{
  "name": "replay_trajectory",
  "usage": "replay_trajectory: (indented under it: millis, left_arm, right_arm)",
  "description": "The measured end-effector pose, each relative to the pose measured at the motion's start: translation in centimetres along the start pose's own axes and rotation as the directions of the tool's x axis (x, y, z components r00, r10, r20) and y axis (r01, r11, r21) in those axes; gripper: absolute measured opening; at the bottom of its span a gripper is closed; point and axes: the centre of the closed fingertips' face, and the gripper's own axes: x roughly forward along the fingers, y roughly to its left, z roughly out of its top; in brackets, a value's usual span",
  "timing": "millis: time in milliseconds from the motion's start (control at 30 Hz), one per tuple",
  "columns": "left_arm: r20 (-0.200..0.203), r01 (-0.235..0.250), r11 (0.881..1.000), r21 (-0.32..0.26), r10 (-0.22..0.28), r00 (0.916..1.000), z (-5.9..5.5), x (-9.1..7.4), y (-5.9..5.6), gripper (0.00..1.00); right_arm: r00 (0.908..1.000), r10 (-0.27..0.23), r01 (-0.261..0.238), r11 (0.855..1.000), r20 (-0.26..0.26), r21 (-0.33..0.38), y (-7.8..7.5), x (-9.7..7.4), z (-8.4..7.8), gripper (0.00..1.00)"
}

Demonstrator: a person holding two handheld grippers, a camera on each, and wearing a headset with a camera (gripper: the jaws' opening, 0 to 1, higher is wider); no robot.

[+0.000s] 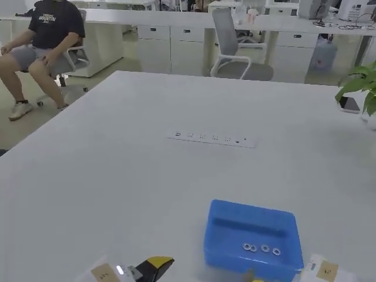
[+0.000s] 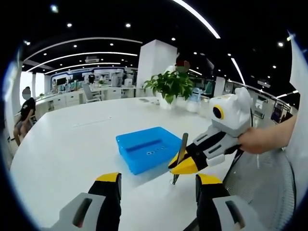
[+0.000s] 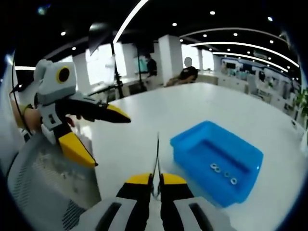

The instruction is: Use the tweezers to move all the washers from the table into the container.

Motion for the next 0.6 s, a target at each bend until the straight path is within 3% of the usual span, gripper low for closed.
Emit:
replay_trajectory:
  millis: [100, 267, 467, 600]
  left_arm:
    - [0.020, -0.005, 1.000, -0.002, 0.005, 0.9998, 0.3, -0.2, 0.2, 0.62]
    - [0.026, 0.006, 0.999, -0.039, -0.005, 0.9997, 0.3, -0.1, 0.1, 0.62]
    - [0.023, 0.004, 1.000, 0.001, -0.004, 0.9997, 0.4, -0.1, -0.1, 0.63]
    - [0.046, 0.003, 1.000, -0.012, -0.002, 0.9989, 0.7, -0.3, 0.1, 0.63]
  right_arm:
    - [0.9997, -0.021, 0.021, 1.000, -0.009, -0.013, -0.6, -0.3, 0.2, 0.03]
    - [0.9976, -0.058, 0.058, 0.998, 0.038, 0.010, -1.3, -1.7, 1.3, 0.03]
    - [0.9953, -0.082, 0.082, 0.997, 0.051, 0.006, -1.4, -2.8, 1.8, 0.03]
    - [0.9942, -0.095, 0.095, 0.995, 0.051, 0.002, -1.5, -3.4, 2.4, 0.03]
